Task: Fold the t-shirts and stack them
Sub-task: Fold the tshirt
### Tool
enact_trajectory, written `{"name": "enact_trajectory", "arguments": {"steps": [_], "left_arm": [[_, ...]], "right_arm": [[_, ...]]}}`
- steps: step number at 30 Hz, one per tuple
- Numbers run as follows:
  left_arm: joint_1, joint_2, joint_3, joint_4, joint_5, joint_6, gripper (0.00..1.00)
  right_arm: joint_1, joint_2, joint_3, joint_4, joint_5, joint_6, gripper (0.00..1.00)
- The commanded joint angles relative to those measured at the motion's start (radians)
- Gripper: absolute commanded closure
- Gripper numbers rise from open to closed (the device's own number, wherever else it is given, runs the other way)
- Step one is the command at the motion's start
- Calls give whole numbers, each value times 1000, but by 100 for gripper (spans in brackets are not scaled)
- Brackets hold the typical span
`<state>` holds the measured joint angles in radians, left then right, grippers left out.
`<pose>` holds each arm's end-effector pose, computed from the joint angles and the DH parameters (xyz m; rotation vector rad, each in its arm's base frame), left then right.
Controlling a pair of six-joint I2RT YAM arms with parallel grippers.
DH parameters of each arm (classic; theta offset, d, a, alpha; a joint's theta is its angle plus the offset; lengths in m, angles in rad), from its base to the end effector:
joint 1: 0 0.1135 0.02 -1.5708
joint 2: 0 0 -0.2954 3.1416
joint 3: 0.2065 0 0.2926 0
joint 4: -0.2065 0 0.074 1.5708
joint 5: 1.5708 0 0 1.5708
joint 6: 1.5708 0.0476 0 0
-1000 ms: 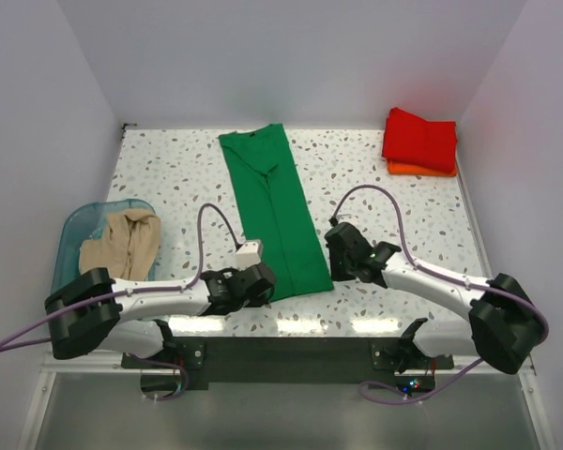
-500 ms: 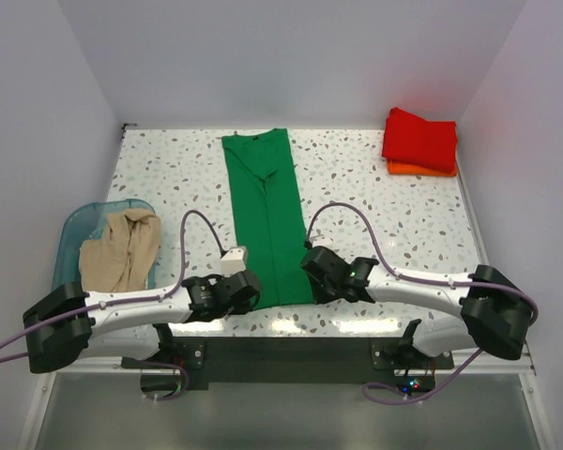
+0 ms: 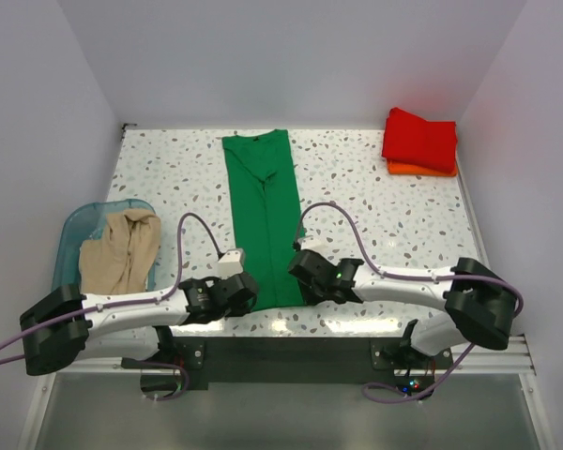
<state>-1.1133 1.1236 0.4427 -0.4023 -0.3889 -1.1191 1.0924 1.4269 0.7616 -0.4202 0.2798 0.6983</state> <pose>0.1080 -0.1785 0.1419 -0.1330 2.5623 -0.3511 0.1479 0.2566 0.1703 -0.4219 2.5785 0.2745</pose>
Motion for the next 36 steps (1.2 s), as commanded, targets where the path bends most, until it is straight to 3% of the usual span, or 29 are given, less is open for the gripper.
{"name": "enact_trajectory", "arguments": {"steps": [1,17,27,36], "left_arm": [[-5,-15,-19,6,7,-21,100],[-5,-16,-30,13,15,-24,100],[-5,-41,-47,13,25,-34,100],[-5,-70,-53,2,33,-42,100]], "right_arm": [[27,35,25,35,39,27,69],[37,61,-10,-3,101,58,73],[37,9,-13,-43,128,64,97],[37,-65,-25,-94,153,73,100]]}}
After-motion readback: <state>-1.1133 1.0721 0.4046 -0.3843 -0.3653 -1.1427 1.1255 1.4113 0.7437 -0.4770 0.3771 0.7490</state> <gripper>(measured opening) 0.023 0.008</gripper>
